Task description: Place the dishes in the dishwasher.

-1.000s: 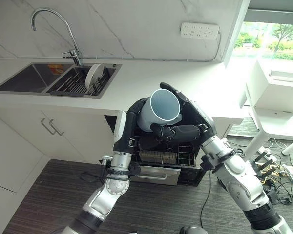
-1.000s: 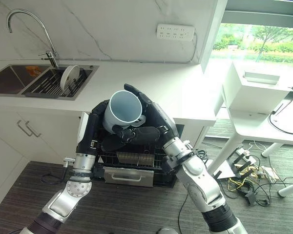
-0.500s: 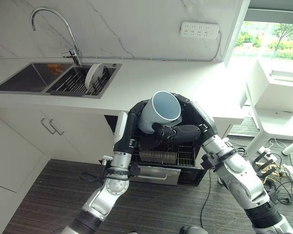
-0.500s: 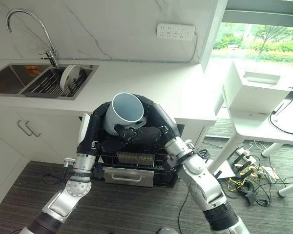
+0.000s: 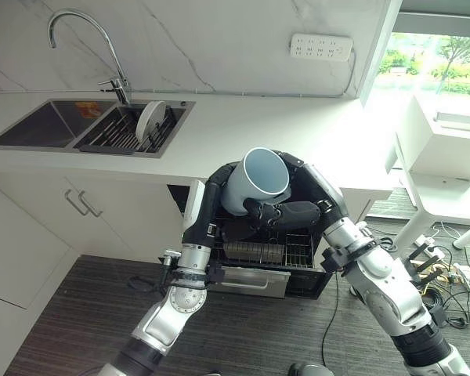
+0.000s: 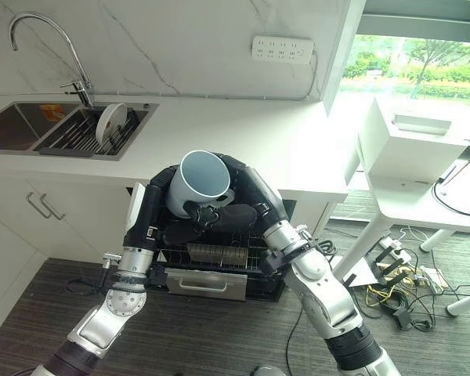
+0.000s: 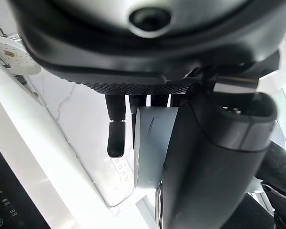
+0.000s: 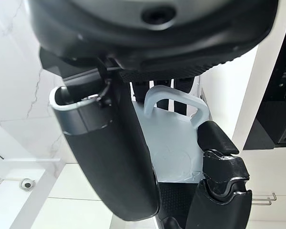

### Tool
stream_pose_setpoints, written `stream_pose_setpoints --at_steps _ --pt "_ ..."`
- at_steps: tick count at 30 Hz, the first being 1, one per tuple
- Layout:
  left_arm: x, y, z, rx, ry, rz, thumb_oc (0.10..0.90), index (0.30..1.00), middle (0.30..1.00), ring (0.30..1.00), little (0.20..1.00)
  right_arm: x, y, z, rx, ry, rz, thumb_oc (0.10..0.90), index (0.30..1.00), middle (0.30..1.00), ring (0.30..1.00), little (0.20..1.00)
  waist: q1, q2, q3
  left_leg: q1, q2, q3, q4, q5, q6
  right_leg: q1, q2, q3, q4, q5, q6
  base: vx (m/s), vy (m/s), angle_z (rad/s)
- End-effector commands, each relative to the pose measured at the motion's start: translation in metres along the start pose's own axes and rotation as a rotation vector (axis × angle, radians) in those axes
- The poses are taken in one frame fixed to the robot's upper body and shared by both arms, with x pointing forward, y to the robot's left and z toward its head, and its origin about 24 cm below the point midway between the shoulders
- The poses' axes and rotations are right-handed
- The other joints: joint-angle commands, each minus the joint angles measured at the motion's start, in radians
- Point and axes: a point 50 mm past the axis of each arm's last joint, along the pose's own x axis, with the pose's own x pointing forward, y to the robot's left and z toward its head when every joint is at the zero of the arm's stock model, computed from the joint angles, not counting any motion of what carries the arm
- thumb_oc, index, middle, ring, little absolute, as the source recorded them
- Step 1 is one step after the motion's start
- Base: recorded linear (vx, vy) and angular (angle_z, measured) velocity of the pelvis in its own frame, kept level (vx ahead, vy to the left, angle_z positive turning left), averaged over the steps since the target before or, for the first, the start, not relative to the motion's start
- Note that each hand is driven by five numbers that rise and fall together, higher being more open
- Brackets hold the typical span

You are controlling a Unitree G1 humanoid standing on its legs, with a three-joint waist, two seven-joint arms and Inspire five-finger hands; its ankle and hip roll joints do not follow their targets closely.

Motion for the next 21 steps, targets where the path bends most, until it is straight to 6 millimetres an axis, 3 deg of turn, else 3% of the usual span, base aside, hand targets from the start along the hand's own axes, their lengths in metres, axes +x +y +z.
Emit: stream_pose_setpoints --at_steps 1,7,14,16,21 --pt "0.035 -0.001 0.045 -0.097 -0.249 0.014 0.8 0.9 0.9 0.9 0.9 0.022 0.02 0.07 0.043 -0.396 0.09 0.4 0.3 0.3 0.3 0.3 0.005 -0.034 -0.03 0.001 -0.03 -0.001 0.095 -0.185 0.063 0.133 -0.012 0.019 -0.126 -0.038 0.091 0.0 0.0 0.0" --pt "0.029 0.01 0.031 -0.059 -0.19 0.068 0.8 0.9 0.9 0.9 0.9 0.017 0.013 0.067 0.03 -0.395 0.06 0.4 0.3 0.3 0.3 0.3 0.007 -0.031 -0.028 0.002 -0.03 0.0 0.095 -0.185 0.063 0.133 -0.011 0.019 -0.126 -0.038 0.09 0.0 0.0 0.0" --pt "0.012 0.037 0.0 0.021 -0.057 0.19 0.8 0.9 0.9 0.9 0.9 0.008 0.001 0.066 0.014 -0.401 0.012 0.4 0.3 0.3 0.3 0.3 0.018 -0.027 -0.025 0.002 -0.03 -0.001 0.095 -0.182 0.062 0.134 -0.01 0.017 -0.126 -0.039 0.084 0.0 0.0 0.0" --pt "0.0 0.055 -0.014 0.072 0.011 0.274 0.8 0.9 0.9 0.9 0.9 0.002 -0.005 0.065 0.012 -0.403 -0.017 0.4 0.3 0.3 0.3 0.3 0.026 -0.027 -0.027 0.002 -0.031 -0.004 0.095 -0.181 0.062 0.136 -0.01 0.014 -0.126 -0.04 0.081 0.0 0.0 0.0" --pt "-0.01 0.072 -0.026 0.116 0.064 0.349 0.8 0.9 0.9 0.9 0.9 -0.002 -0.011 0.064 0.017 -0.403 -0.04 0.4 0.3 0.3 0.3 0.3 0.03 -0.026 -0.029 0.0 -0.031 -0.006 0.095 -0.177 0.06 0.137 -0.012 0.012 -0.126 -0.042 0.08 0.0 0.0 0.0"
